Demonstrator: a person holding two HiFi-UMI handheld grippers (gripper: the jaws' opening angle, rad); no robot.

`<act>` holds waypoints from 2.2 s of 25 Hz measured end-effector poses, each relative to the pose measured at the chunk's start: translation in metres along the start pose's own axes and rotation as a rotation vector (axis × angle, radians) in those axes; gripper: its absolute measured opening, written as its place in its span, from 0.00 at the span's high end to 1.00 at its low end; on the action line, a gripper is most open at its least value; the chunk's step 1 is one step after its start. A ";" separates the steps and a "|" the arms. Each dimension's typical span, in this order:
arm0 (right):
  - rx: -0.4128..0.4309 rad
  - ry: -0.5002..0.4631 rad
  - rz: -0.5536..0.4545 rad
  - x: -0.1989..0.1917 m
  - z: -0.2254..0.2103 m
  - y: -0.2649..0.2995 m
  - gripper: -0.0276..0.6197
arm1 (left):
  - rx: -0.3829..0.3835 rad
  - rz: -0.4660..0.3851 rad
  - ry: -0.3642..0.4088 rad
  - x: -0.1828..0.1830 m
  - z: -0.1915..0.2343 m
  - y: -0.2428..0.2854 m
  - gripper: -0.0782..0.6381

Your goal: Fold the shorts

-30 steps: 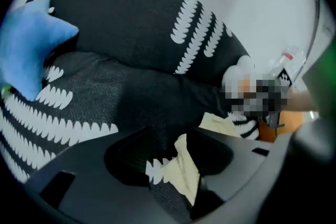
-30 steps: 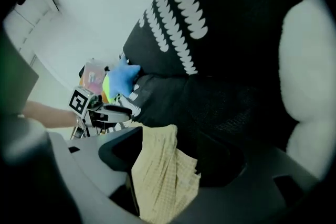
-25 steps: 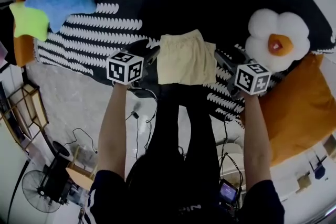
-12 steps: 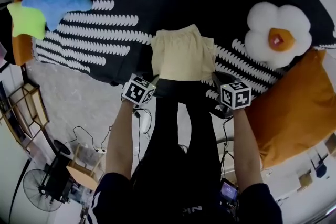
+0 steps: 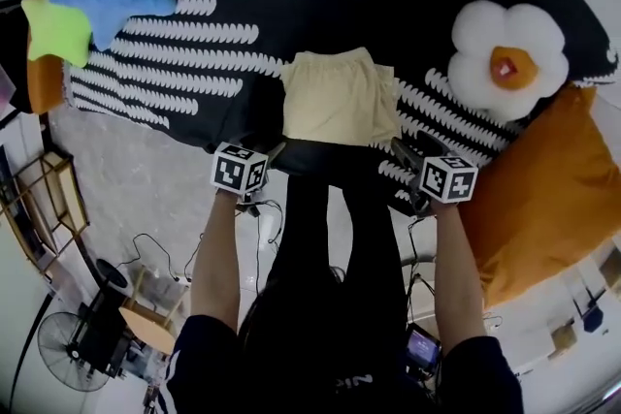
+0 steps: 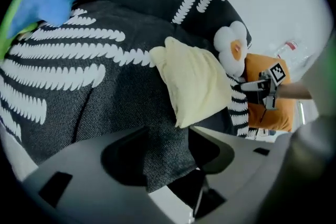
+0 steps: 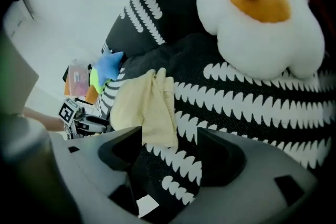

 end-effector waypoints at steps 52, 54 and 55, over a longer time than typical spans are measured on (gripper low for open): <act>-0.314 -0.523 -0.987 0.188 0.334 -0.375 0.38 | -0.018 -0.998 0.547 0.260 -0.232 -0.419 0.38; -0.328 -0.541 -1.048 0.190 0.348 -0.397 0.38 | -0.024 -1.058 0.585 0.263 -0.246 -0.444 0.38; -0.336 -0.552 -1.076 0.190 0.354 -0.408 0.38 | -0.030 -1.088 0.599 0.263 -0.253 -0.457 0.38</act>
Point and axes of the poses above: the fingertips, and each gripper's own axes: y forward along the fingers, z to its left, x out of its top, the point moved 4 cm from there along -y, backward along the fingers, and after that the axes turned 1 degree about y, right-handed, at the moved point
